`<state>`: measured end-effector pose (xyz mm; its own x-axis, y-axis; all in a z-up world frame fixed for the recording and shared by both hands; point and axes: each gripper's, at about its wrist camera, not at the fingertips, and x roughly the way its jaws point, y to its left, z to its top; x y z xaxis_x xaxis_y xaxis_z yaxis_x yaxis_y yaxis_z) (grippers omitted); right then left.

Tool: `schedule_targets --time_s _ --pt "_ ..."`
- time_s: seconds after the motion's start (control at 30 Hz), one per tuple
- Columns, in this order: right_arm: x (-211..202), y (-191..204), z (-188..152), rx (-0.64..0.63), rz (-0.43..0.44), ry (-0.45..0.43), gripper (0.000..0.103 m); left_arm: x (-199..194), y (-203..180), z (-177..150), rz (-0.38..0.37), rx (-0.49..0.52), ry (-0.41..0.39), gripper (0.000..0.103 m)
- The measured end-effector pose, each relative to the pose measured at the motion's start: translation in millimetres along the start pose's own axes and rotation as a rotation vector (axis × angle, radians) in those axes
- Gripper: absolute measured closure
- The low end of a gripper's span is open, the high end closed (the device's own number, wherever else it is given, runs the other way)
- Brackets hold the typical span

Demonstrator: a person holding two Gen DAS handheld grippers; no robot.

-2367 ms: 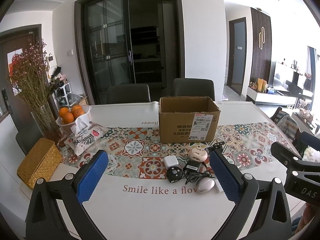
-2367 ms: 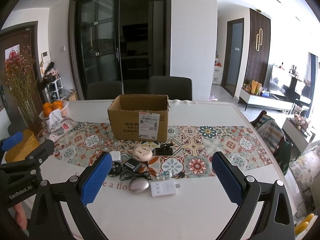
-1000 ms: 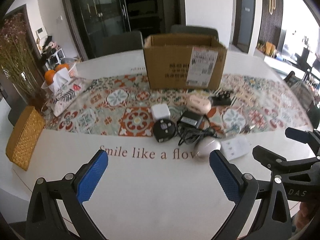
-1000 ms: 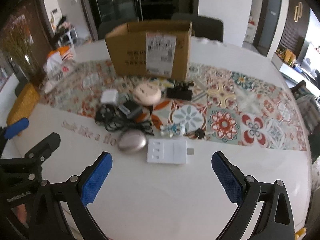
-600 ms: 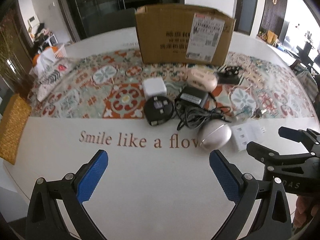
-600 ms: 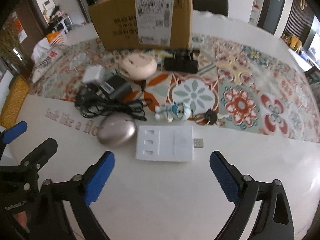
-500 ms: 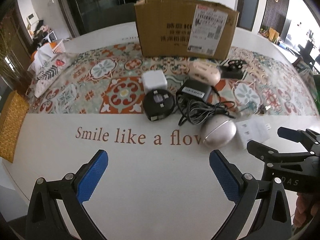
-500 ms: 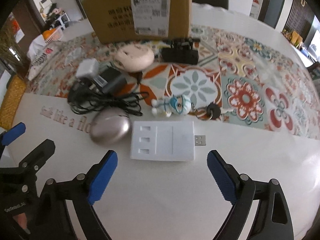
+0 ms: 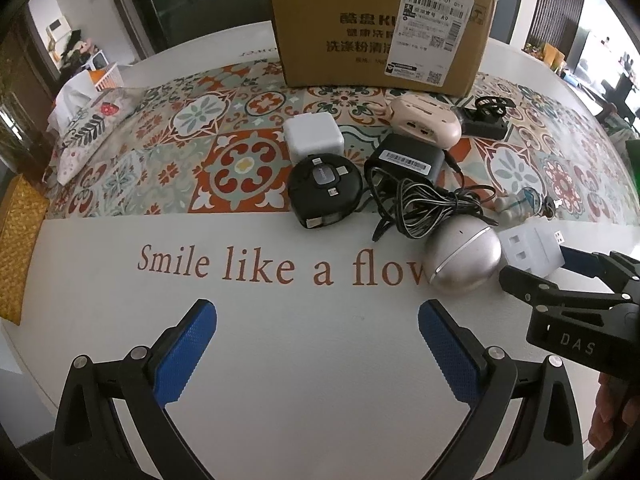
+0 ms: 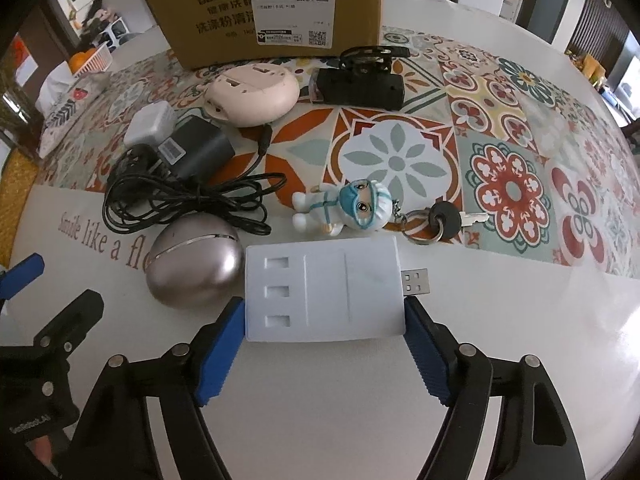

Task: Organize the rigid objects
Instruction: 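Lower the right tool toward the white USB hub and close on it, then close the left tool on the silver egg mouse while the right tool holds the hub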

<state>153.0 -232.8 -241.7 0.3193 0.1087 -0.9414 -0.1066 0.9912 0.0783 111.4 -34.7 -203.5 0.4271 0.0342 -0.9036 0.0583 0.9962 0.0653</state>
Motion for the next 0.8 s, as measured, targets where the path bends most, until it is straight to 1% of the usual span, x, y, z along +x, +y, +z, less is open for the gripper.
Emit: schedule_targets --time_s 0.2,0.4,0.47,0.57,0.6,0.63,0.7,0.8 --pt "-7.4 -6.2 -2.7 0.013 -0.02 -0.02 0.026 0.3 -8.6 1.9 -0.029 0.029 -0.006 0.001" --pt "-27.0 -24.9 -11.6 0.051 -0.046 -0.048 0.026 -0.1 -31.2 5.4 -0.108 0.093 -0.019 0.001" --pt "-32.2 -33.9 -15.4 0.075 -0.051 -0.054 0.026 1.3 -40.4 6.2 -0.14 0.12 -0.017 0.005" --pt "-36.3 -44.1 -20.3 0.101 -0.064 -0.06 0.026 7.1 -53.2 7.4 -0.185 0.144 -0.007 0.006" --pt "-36.5 -45.7 -22.0 0.105 -0.068 -0.061 0.026 9.4 -57.0 7.4 -0.197 0.148 -0.001 0.009" --pt "-37.3 -48.1 -23.2 0.109 -0.072 -0.063 0.026 11.8 -60.0 7.7 -0.206 0.152 0.005 0.014" --pt "-38.1 -51.3 -25.9 0.118 -0.076 -0.069 0.026 16.9 -66.0 7.3 -0.231 0.156 0.014 0.015" --pt "-35.7 -53.7 -27.3 0.13 -0.066 -0.065 0.026 24.3 -72.7 8.8 -0.246 0.158 0.016 0.019"
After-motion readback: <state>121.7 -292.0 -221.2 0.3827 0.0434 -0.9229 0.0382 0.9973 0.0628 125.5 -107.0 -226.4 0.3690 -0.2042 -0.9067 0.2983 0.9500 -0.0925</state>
